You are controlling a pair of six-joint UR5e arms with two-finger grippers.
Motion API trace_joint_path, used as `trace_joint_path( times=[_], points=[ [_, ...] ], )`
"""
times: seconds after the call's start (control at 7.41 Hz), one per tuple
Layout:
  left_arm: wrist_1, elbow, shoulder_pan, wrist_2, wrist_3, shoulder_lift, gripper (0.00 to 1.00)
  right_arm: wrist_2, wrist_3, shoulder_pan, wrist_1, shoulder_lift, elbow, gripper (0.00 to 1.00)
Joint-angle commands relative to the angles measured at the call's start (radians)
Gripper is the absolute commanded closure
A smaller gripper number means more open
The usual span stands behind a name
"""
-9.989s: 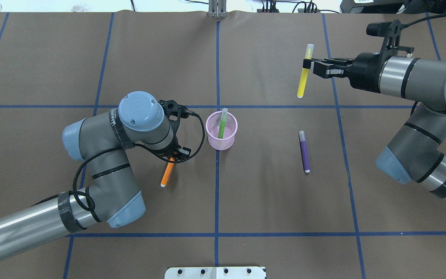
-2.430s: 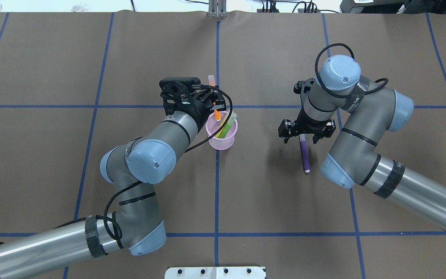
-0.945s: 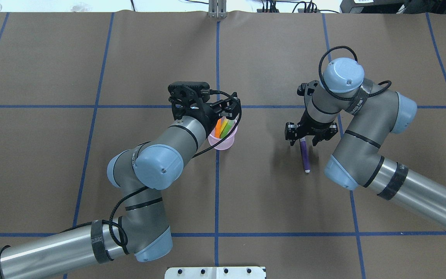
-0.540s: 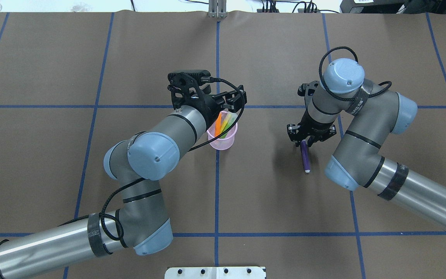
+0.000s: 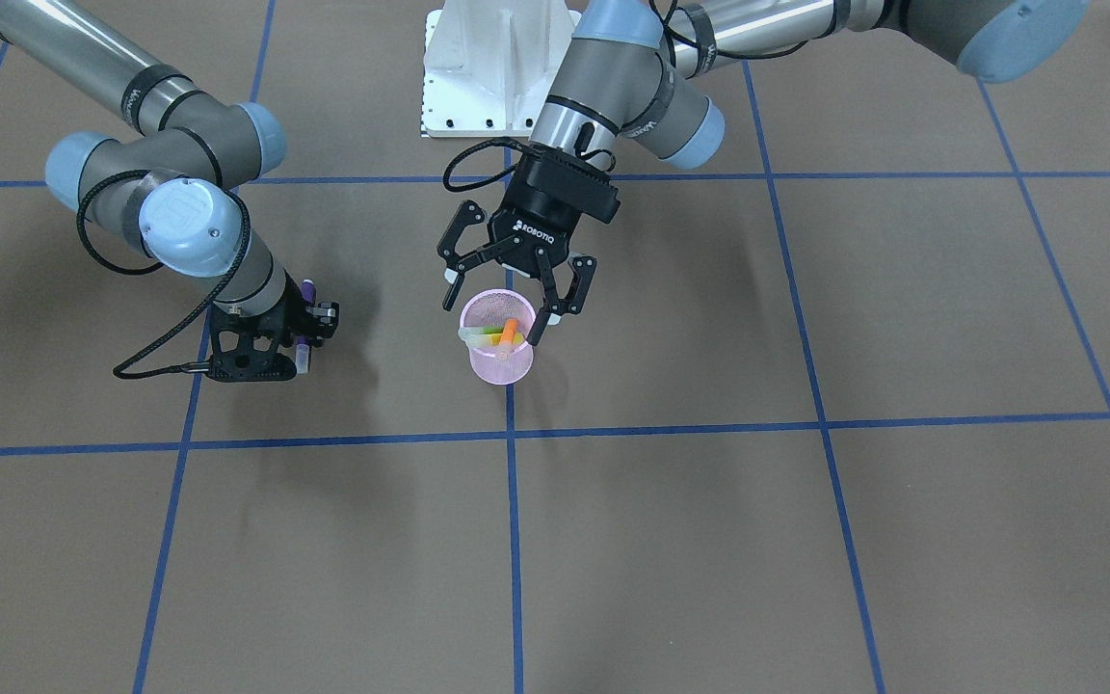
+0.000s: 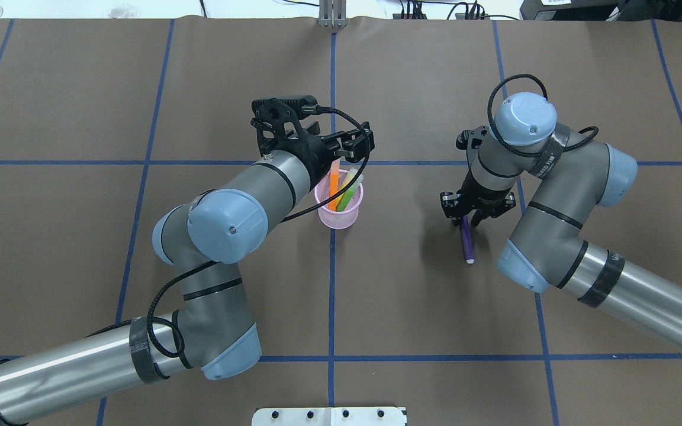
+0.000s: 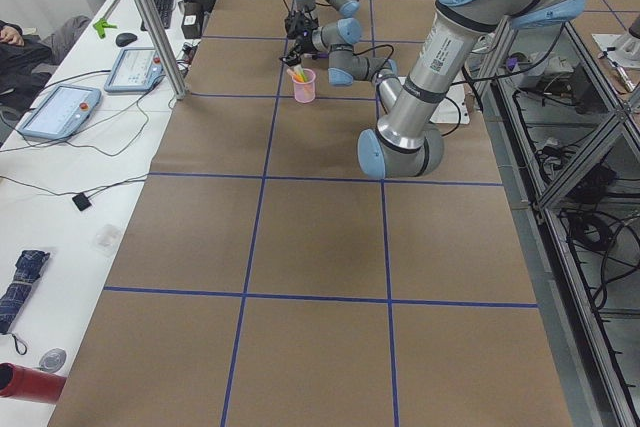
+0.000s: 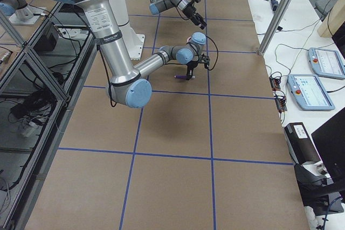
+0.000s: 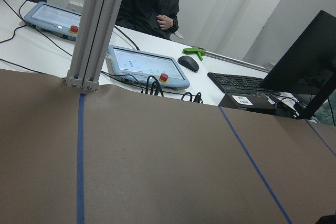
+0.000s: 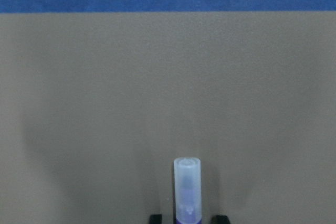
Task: Collect pens into pen holder
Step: 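Open the left gripper and raise it from the cup while the right lifts purple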
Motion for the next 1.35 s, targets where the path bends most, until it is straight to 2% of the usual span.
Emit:
trace_joint_path(
  times=[0.0,0.13,0.27,0.4,0.54,0.67,0.94,1.21],
  points=[
    [0.0,0.002,-0.003,0.0,0.0,0.001,0.0,0.0,-0.001,-0.001,0.0,-0.004,0.0,0.55],
    [0.0,0.002,-0.003,0.0,0.0,0.001,0.0,0.0,0.0,-0.001,0.0,-0.002,0.001,0.58],
    [0.0,0.002,-0.005,0.0,0.0,0.001,0.0,0.0,0.0,-0.001,0.0,-0.004,0.001,0.85],
    [0.0,0.002,-0.009,0.0,0.0,0.001,0.0,-0.003,0.0,-0.001,0.0,-0.004,0.003,1.0],
    [0.002,0.0,-0.017,-0.003,0.002,0.001,0.0,0.001,-0.006,0.0,0.0,-0.004,0.012,1.0],
    [0.047,-0.015,-0.053,-0.072,0.002,0.001,0.0,0.0,-0.006,0.001,0.0,-0.001,0.017,1.0],
    [0.241,-0.119,-0.154,-0.246,0.0,0.011,0.01,-0.008,0.0,0.016,0.002,0.001,0.073,1.0],
    [0.371,-0.147,-0.253,-0.47,0.003,0.052,0.01,-0.038,0.016,0.059,0.002,0.008,0.166,1.0]
  ],
)
